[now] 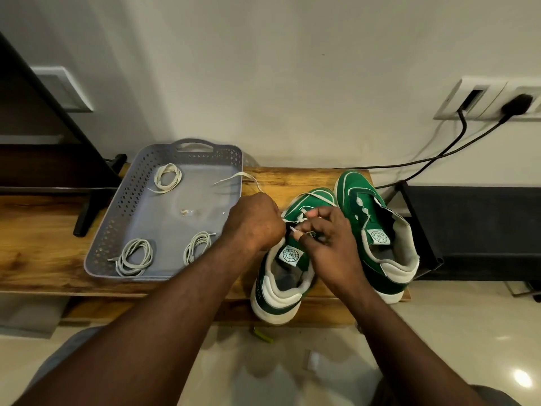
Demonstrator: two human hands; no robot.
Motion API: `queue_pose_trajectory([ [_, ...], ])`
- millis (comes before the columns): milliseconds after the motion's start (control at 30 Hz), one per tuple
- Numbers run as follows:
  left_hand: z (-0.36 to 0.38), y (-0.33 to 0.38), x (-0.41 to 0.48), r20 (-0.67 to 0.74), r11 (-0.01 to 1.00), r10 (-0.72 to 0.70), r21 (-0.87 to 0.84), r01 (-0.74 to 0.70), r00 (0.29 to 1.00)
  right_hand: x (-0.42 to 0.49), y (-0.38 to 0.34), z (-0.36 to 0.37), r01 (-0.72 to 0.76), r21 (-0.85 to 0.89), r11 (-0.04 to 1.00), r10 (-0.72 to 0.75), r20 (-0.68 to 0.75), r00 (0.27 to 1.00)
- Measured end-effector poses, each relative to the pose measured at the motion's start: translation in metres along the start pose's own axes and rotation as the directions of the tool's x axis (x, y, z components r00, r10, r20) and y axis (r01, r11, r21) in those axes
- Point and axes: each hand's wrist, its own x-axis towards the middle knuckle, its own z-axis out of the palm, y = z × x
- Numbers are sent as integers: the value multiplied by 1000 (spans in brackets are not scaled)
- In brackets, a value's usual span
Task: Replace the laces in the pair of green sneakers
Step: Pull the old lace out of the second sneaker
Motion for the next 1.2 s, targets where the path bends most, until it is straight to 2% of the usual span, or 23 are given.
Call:
queue_pose_trajectory([
  [67, -1, -2, 2, -1, 1000, -20, -13, 20, 1000, 0, -7, -8, -63, 433, 899, 70, -1, 998],
  [100, -2, -3, 3, 13, 999, -28, -33, 28, 1000, 0, -10, -12, -72, 500, 863, 90, -11, 996],
  [133, -4, -3, 4, 36, 998, -32, -55, 34, 999, 0, -11, -13, -61, 446, 893, 85, -34, 996],
  [200, -6, -3, 4, 85, 995, -31, -92, 38, 996, 0, -10, -10, -54, 102, 993, 60, -55, 997],
  [233, -7, -2, 5, 106, 994, -27, -100, 38, 994, 1, -8, -7, -57, -74, 996, 53, -56, 997],
  [300, -8, -2, 5, 129, 992, -20, -118, 36, 991, 4, -8, -4, -20, -291, 956, 17, -13, 1000],
  [367, -7, -2, 4, 138, 991, -15, -132, 34, 990, 4, -8, -2, -5, -406, 914, 32, 60, 998],
  [433, -7, -2, 3, 152, 988, -17, -146, 40, 988, 3, -9, 1, -10, -388, 922, 34, 55, 998],
  [500, -7, -2, 3, 157, 986, -25, -158, 50, 987, 3, -10, 1, -9, -161, 987, 17, 47, 999],
  [533, -8, -2, 4, 153, 986, -24, -157, 49, 988, 4, -10, -2, 16, 70, 997, -20, 66, 998],
  [600, -9, -2, 5, 156, 988, -17, -152, 41, 988, 4, -16, -13, 22, 547, 837, -127, 155, 980],
  [633, -10, -2, 5, 163, 989, -11, -144, 35, 987, 3, -19, -20, 11, 660, 751, -176, 183, 967],
  [667, -10, -1, 5, 168, 991, -5, -132, 27, 986, 3, -23, -25, -4, 686, 728, -190, 208, 960],
  [700, -9, -1, 6, 173, 992, 0, -122, 21, 985, 3, -23, -26, -16, 645, 764, -161, 214, 963],
  [733, -9, -1, 6, 177, 993, 5, -121, 17, 984, 5, -21, -25, -5, 525, 851, -100, 172, 980],
  [800, -8, -1, 5, 175, 992, 17, -129, 6, 984, 9, -15, -20, 24, 86, 996, -23, -7, 1000],
  [833, -8, -1, 5, 172, 992, 24, -124, -2, 985, 11, -11, -18, 26, -123, 992, -31, -40, 999],
  [900, -8, -1, 6, 175, 993, 33, -116, -12, 984, 11, -8, -12, 28, -354, 935, -9, 57, 998],
  [967, -8, 0, 4, 186, 992, 34, -129, -10, 982, 8, -7, -6, 40, -465, 884, 20, 122, 992],
  [1033, -8, 0, 5, 189, 991, 24, -130, 0, 982, 7, -7, 1, 65, -497, 865, -21, 93, 995],
  [1100, -9, -1, 5, 179, 992, 6, -129, 17, 984, 7, -9, -1, 88, -326, 941, -68, 71, 995],
  [1167, -10, -2, 7, 161, 993, -7, -112, 25, 987, 6, -15, -11, 135, 76, 988, -143, 105, 984],
  [1200, -10, -3, 8, 160, 994, -14, -109, 32, 987, 6, -20, -19, 155, 272, 950, -193, 118, 974],
])
